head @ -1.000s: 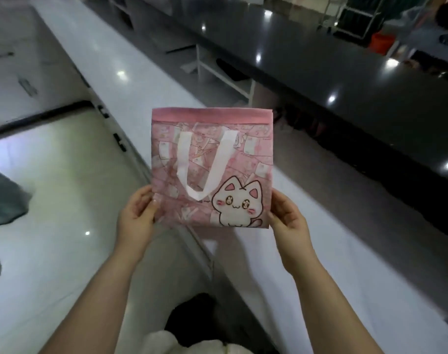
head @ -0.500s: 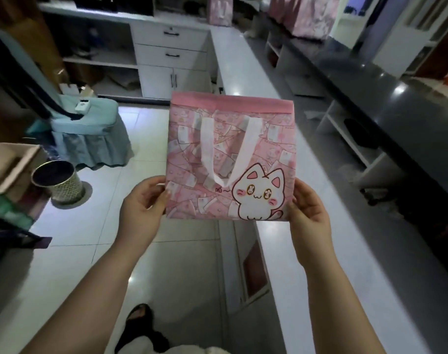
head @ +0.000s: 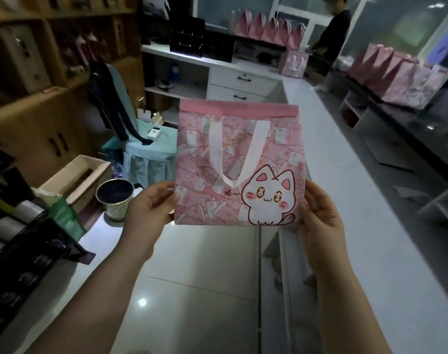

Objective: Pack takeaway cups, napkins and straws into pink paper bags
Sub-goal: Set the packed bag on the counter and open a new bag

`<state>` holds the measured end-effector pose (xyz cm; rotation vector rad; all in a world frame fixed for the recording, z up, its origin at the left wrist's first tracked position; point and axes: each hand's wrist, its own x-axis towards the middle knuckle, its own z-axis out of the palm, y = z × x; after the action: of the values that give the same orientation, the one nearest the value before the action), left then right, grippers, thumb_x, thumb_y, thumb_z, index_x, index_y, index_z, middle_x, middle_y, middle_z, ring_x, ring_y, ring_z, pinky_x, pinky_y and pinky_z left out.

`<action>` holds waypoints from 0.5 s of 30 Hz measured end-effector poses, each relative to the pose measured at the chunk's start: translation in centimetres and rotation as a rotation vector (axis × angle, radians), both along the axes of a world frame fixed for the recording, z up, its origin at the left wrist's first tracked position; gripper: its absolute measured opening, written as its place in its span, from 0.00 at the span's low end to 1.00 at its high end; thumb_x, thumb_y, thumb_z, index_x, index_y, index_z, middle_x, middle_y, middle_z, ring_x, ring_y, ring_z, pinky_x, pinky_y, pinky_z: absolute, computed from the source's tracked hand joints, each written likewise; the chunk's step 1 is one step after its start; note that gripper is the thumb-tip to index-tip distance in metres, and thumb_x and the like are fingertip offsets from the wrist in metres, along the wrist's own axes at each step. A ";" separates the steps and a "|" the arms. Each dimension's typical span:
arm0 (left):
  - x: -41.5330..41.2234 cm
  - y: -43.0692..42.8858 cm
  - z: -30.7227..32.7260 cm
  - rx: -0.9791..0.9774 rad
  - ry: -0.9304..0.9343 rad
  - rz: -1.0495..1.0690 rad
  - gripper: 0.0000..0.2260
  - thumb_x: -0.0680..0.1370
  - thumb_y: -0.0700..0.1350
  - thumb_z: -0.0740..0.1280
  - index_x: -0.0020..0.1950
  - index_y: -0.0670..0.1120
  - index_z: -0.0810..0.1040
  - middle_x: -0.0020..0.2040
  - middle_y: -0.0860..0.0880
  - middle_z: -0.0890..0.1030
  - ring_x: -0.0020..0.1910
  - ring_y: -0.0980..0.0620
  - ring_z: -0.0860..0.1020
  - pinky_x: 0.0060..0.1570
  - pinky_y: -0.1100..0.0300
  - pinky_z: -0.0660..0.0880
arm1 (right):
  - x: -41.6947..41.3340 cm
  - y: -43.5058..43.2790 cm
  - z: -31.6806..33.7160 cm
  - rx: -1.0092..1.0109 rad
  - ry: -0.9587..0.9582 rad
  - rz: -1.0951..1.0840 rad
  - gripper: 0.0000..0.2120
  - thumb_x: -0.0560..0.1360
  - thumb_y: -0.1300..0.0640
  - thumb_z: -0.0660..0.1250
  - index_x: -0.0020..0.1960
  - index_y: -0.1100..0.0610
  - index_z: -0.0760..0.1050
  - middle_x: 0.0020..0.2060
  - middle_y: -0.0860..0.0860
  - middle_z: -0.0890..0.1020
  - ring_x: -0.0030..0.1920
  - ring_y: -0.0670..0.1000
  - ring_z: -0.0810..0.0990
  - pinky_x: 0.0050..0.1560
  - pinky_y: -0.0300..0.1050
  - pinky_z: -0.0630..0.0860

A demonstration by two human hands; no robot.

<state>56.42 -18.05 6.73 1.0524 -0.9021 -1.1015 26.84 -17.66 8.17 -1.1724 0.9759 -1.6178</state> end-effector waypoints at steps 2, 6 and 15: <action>2.6 -3.2 -0.2 0.014 -0.021 0.006 0.09 0.76 0.40 0.70 0.54 0.50 0.82 0.49 0.50 0.86 0.47 0.50 0.84 0.38 0.59 0.79 | 2.5 -3.2 -0.1 0.023 -0.023 -0.005 0.17 0.78 0.65 0.62 0.65 0.54 0.76 0.59 0.54 0.82 0.58 0.55 0.81 0.47 0.46 0.82; 6.3 -8.4 -1.6 0.044 -0.049 0.023 0.10 0.77 0.41 0.70 0.52 0.55 0.83 0.49 0.51 0.85 0.47 0.52 0.84 0.37 0.63 0.79 | 6.4 -8.0 -1.4 0.107 -0.062 -0.006 0.18 0.79 0.69 0.59 0.65 0.57 0.74 0.60 0.55 0.81 0.61 0.58 0.79 0.54 0.51 0.80; 8.0 -16.9 -6.8 0.189 -0.091 -0.004 0.18 0.79 0.37 0.66 0.46 0.61 0.83 0.45 0.56 0.85 0.43 0.59 0.83 0.46 0.54 0.79 | 8.8 -15.4 -6.1 0.297 -0.115 -0.058 0.17 0.78 0.71 0.58 0.61 0.56 0.76 0.56 0.53 0.83 0.57 0.52 0.81 0.52 0.44 0.81</action>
<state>64.44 -34.92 -0.11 1.2648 -0.8851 -1.1665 35.60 -33.01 2.08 -0.8478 1.1389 -1.5050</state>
